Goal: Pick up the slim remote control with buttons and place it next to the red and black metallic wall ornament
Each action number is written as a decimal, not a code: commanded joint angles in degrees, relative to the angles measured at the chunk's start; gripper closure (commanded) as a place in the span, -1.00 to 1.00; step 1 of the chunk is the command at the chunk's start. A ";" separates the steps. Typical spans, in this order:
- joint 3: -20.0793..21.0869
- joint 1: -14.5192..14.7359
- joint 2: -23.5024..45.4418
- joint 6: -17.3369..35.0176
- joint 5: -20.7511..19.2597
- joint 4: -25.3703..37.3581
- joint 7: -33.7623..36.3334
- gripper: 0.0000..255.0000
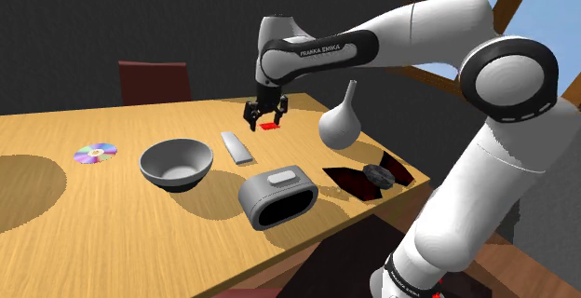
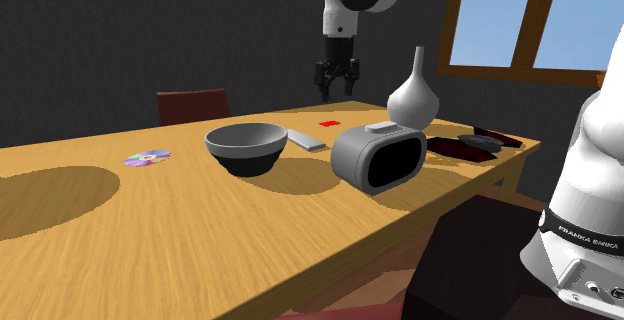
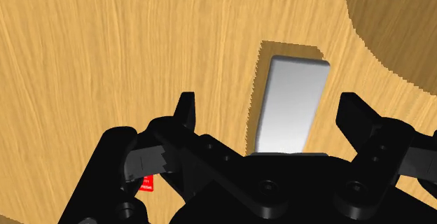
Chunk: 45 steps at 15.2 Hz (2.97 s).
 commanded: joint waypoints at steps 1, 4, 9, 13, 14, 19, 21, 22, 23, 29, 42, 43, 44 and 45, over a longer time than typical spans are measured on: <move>0.03 -0.01 4.93 0.67 -0.20 3.73 1.10 -1.00; -0.01 0.21 11.88 1.17 -0.41 9.39 2.64 -1.00; -0.35 0.80 23.85 0.59 -0.51 20.68 4.79 -1.00; -0.65 1.27 31.59 -0.76 -0.39 29.05 5.84 -1.00; -0.67 1.27 31.83 -0.11 -0.43 28.65 5.86 -1.00; -0.80 1.29 33.21 3.03 -0.64 26.87 6.00 -1.00; -0.84 1.31 33.69 3.99 -0.71 26.38 6.05 -1.00; -0.84 1.31 33.69 3.99 -0.71 26.39 6.05 -1.00; -0.84 1.31 33.69 3.99 -0.71 26.39 6.05 -1.00; -0.84 1.31 33.69 3.98 -0.71 26.39 6.05 1.00; -0.73 1.27 32.47 1.55 -0.53 27.62 5.92 1.00; -0.71 1.26 32.19 0.92 -0.49 27.96 5.89 1.00; -0.69 1.26 31.91 0.29 -0.45 28.32 5.87 1.00; -0.67 1.25 31.65 -0.34 -0.41 28.70 5.84 1.00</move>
